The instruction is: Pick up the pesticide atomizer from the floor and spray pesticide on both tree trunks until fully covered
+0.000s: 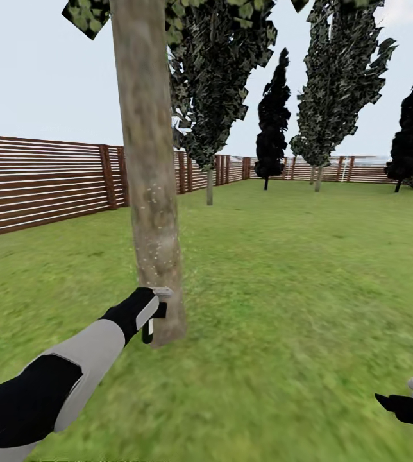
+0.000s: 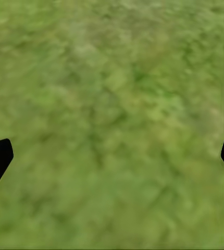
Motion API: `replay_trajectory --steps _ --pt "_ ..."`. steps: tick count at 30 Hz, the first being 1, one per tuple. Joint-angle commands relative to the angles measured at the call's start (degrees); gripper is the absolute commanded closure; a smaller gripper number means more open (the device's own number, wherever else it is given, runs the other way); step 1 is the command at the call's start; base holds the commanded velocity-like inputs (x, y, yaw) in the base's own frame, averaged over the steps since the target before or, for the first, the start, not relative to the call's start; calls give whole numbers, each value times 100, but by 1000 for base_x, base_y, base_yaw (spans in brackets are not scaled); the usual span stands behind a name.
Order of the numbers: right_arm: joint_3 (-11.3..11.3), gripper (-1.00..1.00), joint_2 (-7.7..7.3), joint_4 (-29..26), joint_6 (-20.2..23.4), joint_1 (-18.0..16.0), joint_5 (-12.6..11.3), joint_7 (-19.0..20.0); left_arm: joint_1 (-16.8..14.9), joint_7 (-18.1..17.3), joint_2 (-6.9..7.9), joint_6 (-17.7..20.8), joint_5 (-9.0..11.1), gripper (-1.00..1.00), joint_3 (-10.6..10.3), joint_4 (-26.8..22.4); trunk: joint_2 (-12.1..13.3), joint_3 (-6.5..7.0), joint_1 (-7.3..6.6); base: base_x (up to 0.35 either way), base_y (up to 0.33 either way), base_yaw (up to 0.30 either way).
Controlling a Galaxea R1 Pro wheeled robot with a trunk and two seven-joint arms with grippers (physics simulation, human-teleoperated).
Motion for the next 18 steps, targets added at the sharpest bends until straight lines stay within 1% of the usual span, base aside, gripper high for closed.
replay_trajectory --steps 1,11,15,18 --pt "0 -100 0 0 0 0 0 0 0 1 0 1 -4 100 -2 0 0 0 0 0 -345 172" --pt "2 -100 10 0 -5 0 0 0 0 1 0 1 2 100 -2 0 0 0 0 0 -342 247" --pt "0 -100 10 0 -4 0 0 0 0 1 -11 1 3 100 -2 0 0 0 0 2 -72 254" --pt "1 -100 10 0 -3 0 0 0 0 1 -32 1 3 100 -2 0 0 0 0 142 -130 254"
